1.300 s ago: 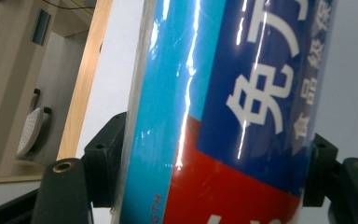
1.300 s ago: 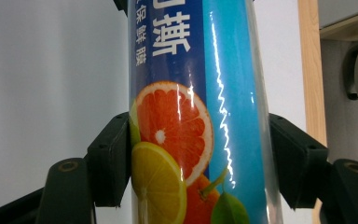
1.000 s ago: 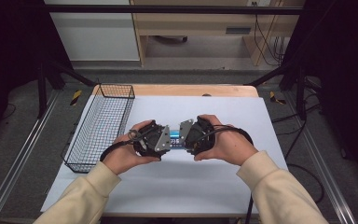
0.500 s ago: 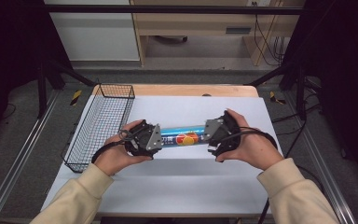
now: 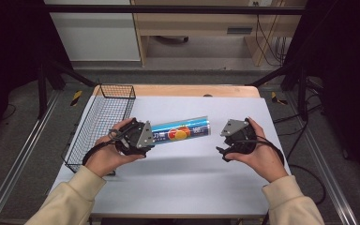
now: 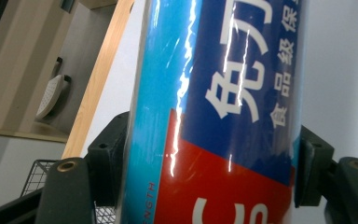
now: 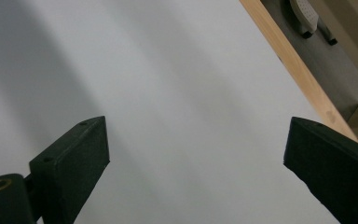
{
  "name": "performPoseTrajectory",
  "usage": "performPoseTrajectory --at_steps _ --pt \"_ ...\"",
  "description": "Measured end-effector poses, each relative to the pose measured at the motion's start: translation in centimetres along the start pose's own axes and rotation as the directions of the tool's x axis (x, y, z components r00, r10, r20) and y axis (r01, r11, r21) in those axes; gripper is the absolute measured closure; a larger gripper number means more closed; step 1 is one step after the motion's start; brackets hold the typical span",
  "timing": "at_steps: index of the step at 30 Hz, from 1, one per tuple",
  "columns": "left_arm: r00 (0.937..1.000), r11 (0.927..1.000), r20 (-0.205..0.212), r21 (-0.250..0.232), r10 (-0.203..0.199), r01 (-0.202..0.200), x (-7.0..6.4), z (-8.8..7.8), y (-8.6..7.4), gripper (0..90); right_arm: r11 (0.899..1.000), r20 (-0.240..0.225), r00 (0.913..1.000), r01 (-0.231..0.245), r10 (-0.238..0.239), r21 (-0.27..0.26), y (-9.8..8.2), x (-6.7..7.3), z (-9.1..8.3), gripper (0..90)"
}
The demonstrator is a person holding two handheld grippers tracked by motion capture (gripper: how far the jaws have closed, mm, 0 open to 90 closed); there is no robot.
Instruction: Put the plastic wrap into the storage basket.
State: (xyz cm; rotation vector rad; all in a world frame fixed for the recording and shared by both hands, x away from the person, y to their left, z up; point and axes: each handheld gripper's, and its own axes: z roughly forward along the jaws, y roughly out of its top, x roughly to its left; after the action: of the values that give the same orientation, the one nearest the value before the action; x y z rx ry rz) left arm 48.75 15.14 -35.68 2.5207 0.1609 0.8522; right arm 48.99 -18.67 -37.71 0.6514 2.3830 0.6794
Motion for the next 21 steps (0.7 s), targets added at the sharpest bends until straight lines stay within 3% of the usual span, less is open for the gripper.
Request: performPoseTrajectory --at_steps 4,5,7,8,9,10,11,12,15,19,21 --pt "0.9997 0.9998 -0.009 0.002 -0.022 0.022 0.2 -0.1 -0.1 29.7 0.997 0.036 0.9965 -0.075 0.076 -0.02 -1.3 0.7 0.9 7.4" --pt "0.9996 0.9996 -0.009 0.005 -0.028 0.028 0.3 -0.1 -0.1 29.7 0.997 0.036 0.9965 -0.075 0.076 -0.02 -1.3 0.7 0.9 7.4" --pt "0.9991 0.9993 -0.02 0.006 -0.038 0.038 0.4 -0.2 -0.2 29.7 0.992 0.054 0.9903 -0.128 0.128 -0.009 -1.9 1.0 1.7 6.1" --pt "0.9986 0.9988 -0.02 0.004 -0.049 0.049 0.4 -0.3 -0.2 29.8 0.986 0.075 0.9831 -0.167 0.167 -0.005 -2.6 1.3 2.3 6.6" --pt "0.9984 0.9986 -0.023 0.007 -0.052 0.052 0.5 -0.4 -0.3 29.8 0.986 0.075 0.9831 -0.167 0.167 -0.005 -2.6 1.3 2.3 6.6" --pt "0.9969 0.9974 -0.032 0.003 -0.072 0.072 0.7 -0.5 -0.3 29.8 0.976 0.106 0.9706 -0.218 0.216 0.01 -3.3 1.5 3.0 6.4" --pt "0.9969 0.9974 -0.032 0.003 -0.072 0.072 0.7 -0.5 -0.3 29.9 0.976 0.106 0.9706 -0.218 0.216 0.01 -3.3 1.5 3.0 6.4" --pt "0.9958 0.9965 -0.038 0.006 -0.083 0.083 0.7 -0.6 -0.3 29.9 0.97 0.125 0.9632 -0.242 0.238 0.016 -3.7 1.5 3.3 6.5" --pt "0.9925 0.9938 -0.053 0.003 -0.11 0.111 0.9 -0.8 -0.3 29.9 0.938 0.168 0.9248 -0.346 0.341 -0.001 -4.7 1.3 4.2 6.3" --pt "0.9879 0.9905 -0.073 0.002 -0.137 0.138 1.3 -1.5 -0.4 30.1 0.904 0.202 0.8824 -0.424 0.425 -0.05 -5.9 1.5 4.7 5.7" --pt "0.9852 0.9886 -0.083 0.002 -0.15 0.15 1.4 -1.9 -0.4 30.0 0.906 0.205 0.8829 -0.421 0.422 -0.054 -6.1 1.5 4.7 5.5"
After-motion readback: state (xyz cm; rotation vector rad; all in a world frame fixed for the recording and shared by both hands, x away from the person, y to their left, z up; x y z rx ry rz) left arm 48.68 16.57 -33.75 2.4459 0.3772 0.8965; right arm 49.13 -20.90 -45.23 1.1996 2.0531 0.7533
